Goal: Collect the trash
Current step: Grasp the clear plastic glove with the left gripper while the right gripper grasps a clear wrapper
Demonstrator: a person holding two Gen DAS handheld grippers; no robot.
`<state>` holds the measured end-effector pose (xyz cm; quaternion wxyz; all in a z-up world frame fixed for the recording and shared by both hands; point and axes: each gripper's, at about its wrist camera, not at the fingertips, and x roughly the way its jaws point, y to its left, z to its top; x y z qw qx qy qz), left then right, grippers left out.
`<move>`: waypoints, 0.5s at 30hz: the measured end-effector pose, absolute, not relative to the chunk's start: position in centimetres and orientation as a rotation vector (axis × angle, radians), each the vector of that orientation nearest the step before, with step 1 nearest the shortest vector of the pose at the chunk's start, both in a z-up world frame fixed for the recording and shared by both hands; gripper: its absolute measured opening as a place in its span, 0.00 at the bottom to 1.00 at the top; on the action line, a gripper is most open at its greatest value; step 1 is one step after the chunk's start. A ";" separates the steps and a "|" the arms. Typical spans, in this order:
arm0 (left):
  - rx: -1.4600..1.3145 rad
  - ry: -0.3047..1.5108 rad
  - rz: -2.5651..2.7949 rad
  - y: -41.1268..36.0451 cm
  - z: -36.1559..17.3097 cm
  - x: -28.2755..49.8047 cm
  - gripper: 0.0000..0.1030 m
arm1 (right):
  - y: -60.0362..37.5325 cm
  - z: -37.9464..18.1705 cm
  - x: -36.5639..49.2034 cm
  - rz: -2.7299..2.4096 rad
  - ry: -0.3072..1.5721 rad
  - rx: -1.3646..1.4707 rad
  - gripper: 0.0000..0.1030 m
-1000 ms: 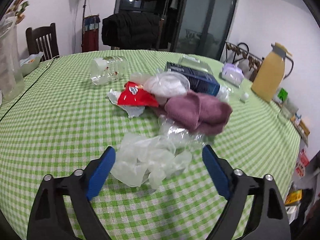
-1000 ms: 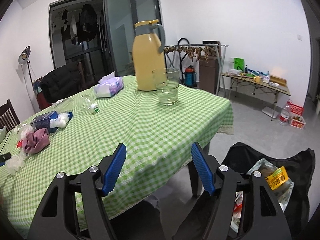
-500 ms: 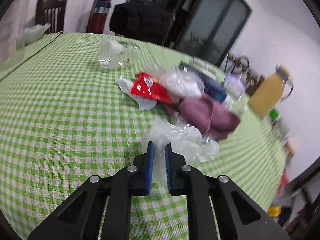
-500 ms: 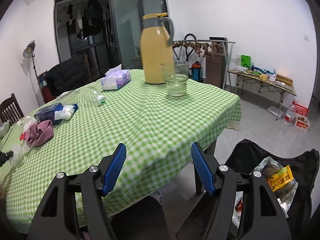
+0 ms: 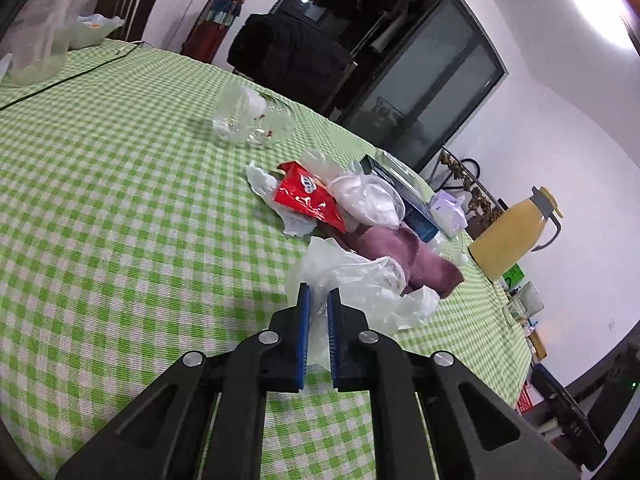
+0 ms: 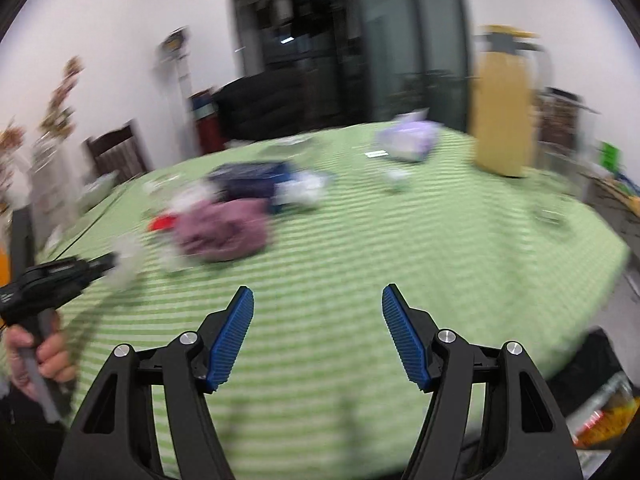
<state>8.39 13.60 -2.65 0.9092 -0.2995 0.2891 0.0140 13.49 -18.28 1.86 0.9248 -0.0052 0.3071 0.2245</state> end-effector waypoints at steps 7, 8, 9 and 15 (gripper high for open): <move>-0.648 0.617 0.078 14.6 -3.4 8.0 0.05 | -8.5 1.2 16.4 0.617 0.710 -0.079 0.44; -0.649 0.615 0.080 14.7 -3.4 7.9 0.05 | -7.3 1.1 16.8 0.630 0.720 -0.097 0.43; -0.650 0.615 0.081 14.7 -3.5 7.8 0.05 | -6.6 1.0 16.9 0.638 0.727 -0.117 0.43; -0.640 0.633 0.076 14.5 -3.6 8.1 0.05 | -2.6 -0.8 19.1 0.644 0.809 -0.217 0.35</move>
